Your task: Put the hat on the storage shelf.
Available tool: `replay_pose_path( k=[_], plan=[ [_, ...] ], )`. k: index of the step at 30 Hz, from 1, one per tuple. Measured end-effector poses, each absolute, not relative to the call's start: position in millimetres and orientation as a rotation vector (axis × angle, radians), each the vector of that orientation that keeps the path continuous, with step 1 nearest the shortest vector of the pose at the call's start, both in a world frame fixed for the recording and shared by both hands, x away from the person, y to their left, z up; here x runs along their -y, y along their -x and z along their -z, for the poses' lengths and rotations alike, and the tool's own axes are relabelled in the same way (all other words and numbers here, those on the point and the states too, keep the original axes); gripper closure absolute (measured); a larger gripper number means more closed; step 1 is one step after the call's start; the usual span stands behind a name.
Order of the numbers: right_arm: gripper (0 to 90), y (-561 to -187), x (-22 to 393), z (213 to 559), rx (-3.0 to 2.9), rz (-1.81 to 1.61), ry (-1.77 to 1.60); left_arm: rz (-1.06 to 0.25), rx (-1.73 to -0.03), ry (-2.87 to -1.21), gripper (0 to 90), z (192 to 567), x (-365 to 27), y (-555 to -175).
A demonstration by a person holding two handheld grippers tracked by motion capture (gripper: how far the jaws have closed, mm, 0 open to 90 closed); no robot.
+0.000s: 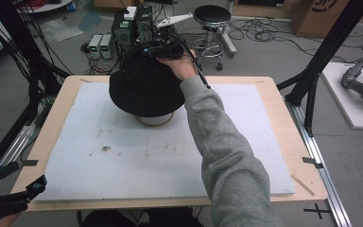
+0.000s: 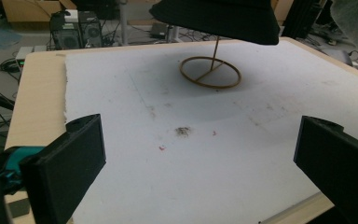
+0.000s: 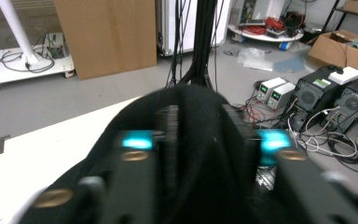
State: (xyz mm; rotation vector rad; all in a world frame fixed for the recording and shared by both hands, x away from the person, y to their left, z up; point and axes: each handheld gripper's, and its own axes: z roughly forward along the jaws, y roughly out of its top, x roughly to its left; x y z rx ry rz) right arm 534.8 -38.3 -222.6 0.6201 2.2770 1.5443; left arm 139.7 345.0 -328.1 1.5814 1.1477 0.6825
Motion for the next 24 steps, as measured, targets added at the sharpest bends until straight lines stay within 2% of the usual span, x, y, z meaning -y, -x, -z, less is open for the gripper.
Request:
replay_pose_path(
  k=[1, 3, 4, 5, 7, 13, 24],
  plan=[
    [41.2, -534.5, 39.8, 221.4, -2.265, -1.556, -0.643, -0.679, -1.147, -1.583, 2.4, 328.3, -344.2, -140.7],
    [29.7, -533.9, 44.2, 219.1, -2.258, -1.578, -0.682, -0.674, -1.142, -1.587, 2.4, 328.1, -342.4, -143.0],
    [20.3, -532.4, 49.0, 217.5, -2.255, -1.580, -0.706, -0.673, -1.138, -1.590, 2.4, 327.8, -341.5, -144.2],
    [20.3, -532.4, 49.0, 217.5, -2.255, -1.580, -0.706, -0.672, -1.133, -1.592, 2.4, 327.4, -340.6, -145.6],
    [12.3, -528.9, 54.9, 216.7, -2.252, -1.585, -0.729, -0.666, -1.126, -1.593, 2.4, 326.6, -338.4, -149.1],
    [10.9, -515.1, 76.6, 213.9, -2.265, -1.511, -0.791, -0.650, -1.094, -1.609, 2.4, 324.0, -329.4, -163.1],
    [10.9, -468.3, 140.3, 214.5, -2.180, -1.528, -0.794, -0.629, -1.052, -1.616, 2.4, 320.6, -309.8, -194.9]
  ],
)
